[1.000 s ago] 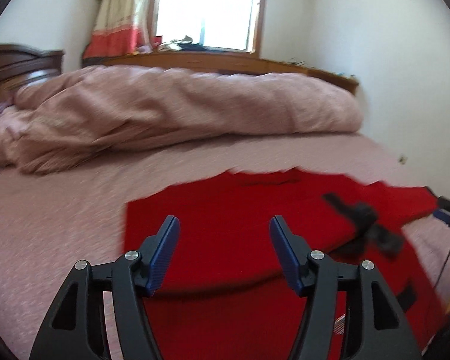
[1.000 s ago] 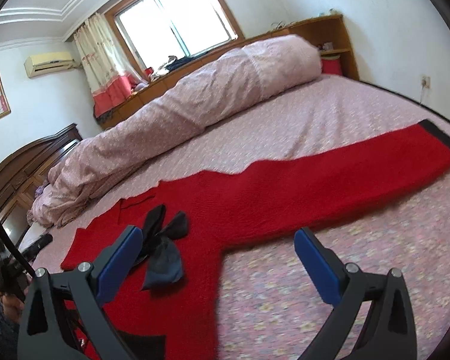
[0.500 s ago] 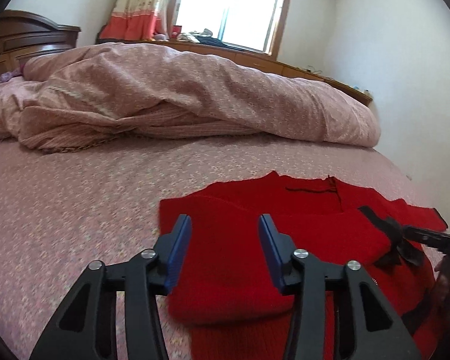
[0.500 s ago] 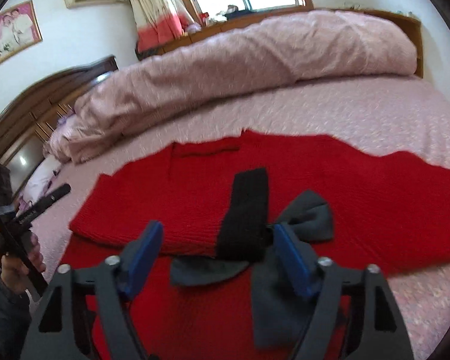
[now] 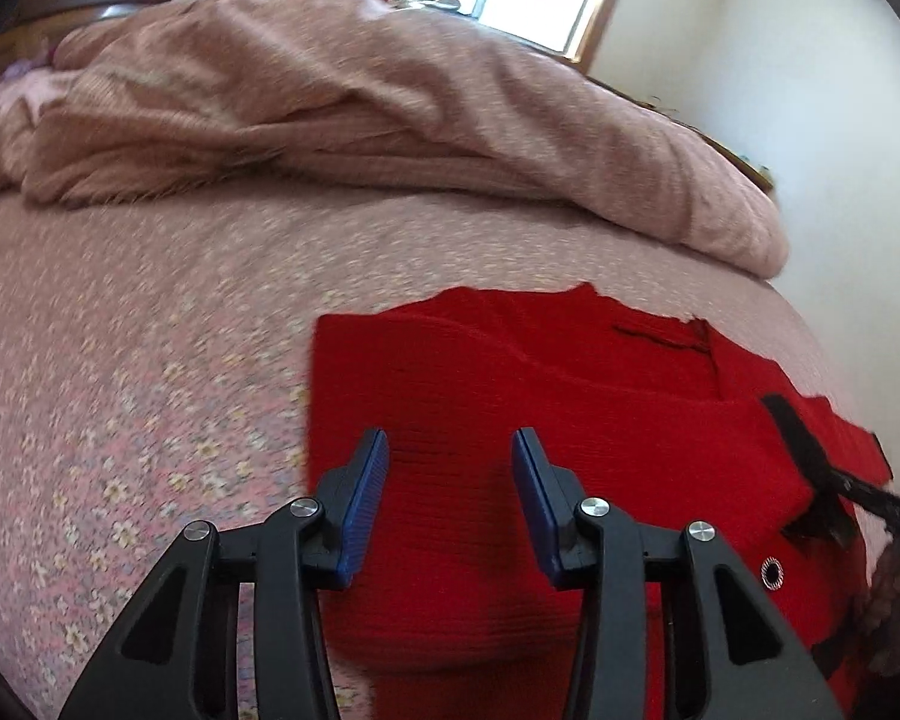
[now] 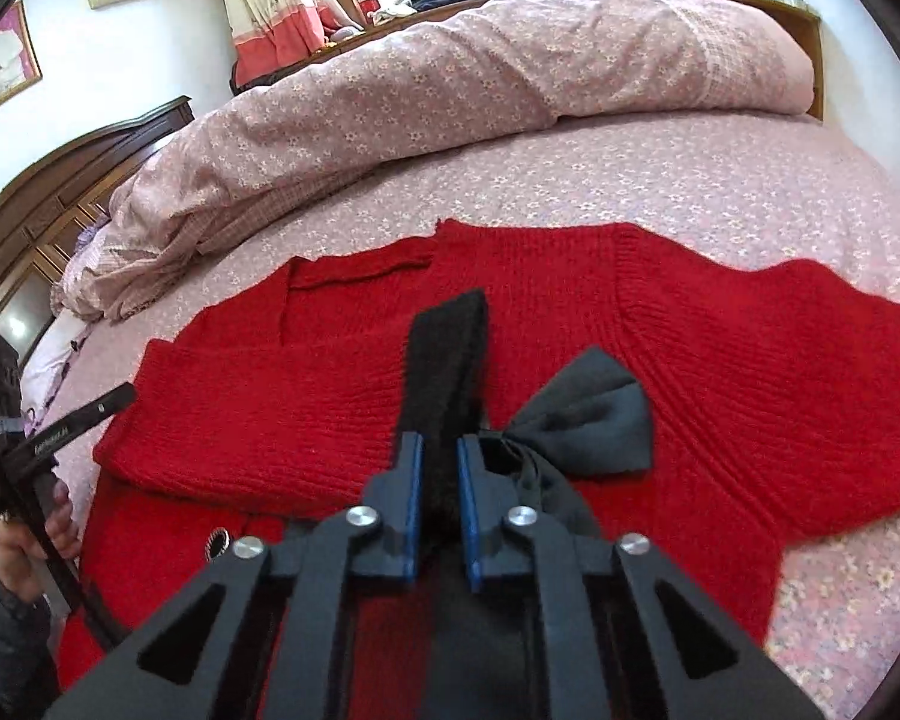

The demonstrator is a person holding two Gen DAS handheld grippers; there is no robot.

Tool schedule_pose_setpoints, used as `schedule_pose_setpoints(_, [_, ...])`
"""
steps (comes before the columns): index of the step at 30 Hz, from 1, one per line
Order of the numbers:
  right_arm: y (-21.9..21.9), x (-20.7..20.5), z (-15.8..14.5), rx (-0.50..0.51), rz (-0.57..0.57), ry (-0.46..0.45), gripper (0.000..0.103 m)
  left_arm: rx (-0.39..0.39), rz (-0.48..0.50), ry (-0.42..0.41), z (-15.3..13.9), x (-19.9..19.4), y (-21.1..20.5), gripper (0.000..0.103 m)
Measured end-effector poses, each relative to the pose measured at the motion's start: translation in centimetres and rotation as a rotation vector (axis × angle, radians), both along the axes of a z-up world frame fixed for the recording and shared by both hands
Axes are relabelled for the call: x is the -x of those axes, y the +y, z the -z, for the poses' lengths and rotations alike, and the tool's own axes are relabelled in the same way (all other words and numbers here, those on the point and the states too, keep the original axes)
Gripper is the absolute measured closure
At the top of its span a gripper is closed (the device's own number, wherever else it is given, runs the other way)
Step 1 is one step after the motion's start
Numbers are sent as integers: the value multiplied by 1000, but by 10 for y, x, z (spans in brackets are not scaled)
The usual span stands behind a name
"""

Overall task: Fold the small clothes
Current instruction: 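Grasp the other black cuff with the right gripper, then fold the sleeve across the body with the right gripper and release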

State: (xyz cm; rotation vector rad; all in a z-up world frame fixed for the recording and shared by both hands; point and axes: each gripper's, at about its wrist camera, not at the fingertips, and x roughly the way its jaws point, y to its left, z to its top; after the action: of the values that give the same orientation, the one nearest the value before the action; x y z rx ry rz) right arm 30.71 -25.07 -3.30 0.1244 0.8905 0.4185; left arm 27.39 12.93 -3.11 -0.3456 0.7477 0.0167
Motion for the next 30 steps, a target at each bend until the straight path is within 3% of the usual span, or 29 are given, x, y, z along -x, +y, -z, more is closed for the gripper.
schedule_pose_setpoints(6, [-5,4,5,22,5,11,95,-4,-12,28,6,-1,1,66])
schedule_pose_setpoints(11, [-5,4,5,42,17,-15,94,-71,1,26,3,-2,-10,66])
schedule_pose_setpoints(17, [-31,10,-8,37,78,-84,80,-205,22,-63,-23,16,-31,66])
schedule_pose_setpoints(20, [-57,17,-15,40,113,-116,69,-226,26,-76,-32,29,-36,66])
schedule_pose_setpoints(26, [-137,34,-34,108,212,-193,26,-234,-13,-86,-46,61,-30,65])
schedule_pose_setpoints(28, [-175,42,-37,83,241,-160,11,-249,-21,-92,-48,71,-27,62])
schedule_pose_setpoints(30, [-213,48,-39,30,301,-121,10,-266,-33,-94,-50,80,-25,59])
